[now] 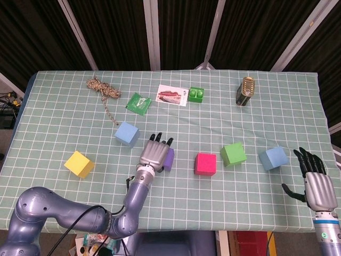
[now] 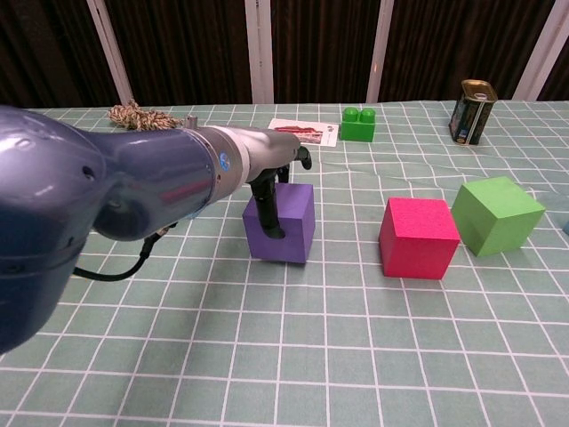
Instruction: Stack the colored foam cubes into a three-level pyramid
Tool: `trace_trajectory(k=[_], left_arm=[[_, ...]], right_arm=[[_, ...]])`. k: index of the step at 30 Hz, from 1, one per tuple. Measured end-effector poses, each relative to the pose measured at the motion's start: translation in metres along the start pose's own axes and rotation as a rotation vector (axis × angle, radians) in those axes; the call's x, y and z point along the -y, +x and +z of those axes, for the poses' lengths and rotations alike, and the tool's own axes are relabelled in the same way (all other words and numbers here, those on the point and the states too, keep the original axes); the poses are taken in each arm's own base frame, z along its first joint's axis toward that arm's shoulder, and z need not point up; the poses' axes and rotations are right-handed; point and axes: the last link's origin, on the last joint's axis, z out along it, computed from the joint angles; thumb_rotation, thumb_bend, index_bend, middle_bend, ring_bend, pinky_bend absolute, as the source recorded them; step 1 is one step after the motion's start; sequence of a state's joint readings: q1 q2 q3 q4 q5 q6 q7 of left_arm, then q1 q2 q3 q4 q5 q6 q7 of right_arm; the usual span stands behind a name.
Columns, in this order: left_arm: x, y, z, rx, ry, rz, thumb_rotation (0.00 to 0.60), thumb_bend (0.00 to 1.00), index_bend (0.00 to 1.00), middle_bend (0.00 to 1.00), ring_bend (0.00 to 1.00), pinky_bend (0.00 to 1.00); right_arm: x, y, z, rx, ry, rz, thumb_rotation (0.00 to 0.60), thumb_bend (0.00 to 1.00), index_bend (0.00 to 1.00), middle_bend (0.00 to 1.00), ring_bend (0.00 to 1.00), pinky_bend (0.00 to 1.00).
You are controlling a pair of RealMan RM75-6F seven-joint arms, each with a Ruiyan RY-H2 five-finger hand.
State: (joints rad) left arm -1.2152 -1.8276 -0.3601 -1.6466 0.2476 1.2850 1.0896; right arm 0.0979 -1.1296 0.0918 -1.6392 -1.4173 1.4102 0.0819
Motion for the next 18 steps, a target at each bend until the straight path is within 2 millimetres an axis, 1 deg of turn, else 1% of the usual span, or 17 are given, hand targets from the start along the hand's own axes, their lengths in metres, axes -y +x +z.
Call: trace_trajectory(k=[18], left_arm=[[-0.025,0.001,0.005,-0.021,-0.009,0.001,0.600,0.32,0.13,0.31,0.00,0.10]], right_arm=[[0.000,0.000,0.000,0.000,-0.002,0.007,0.600,0.25,0.00,0.00,0.00,0.02]])
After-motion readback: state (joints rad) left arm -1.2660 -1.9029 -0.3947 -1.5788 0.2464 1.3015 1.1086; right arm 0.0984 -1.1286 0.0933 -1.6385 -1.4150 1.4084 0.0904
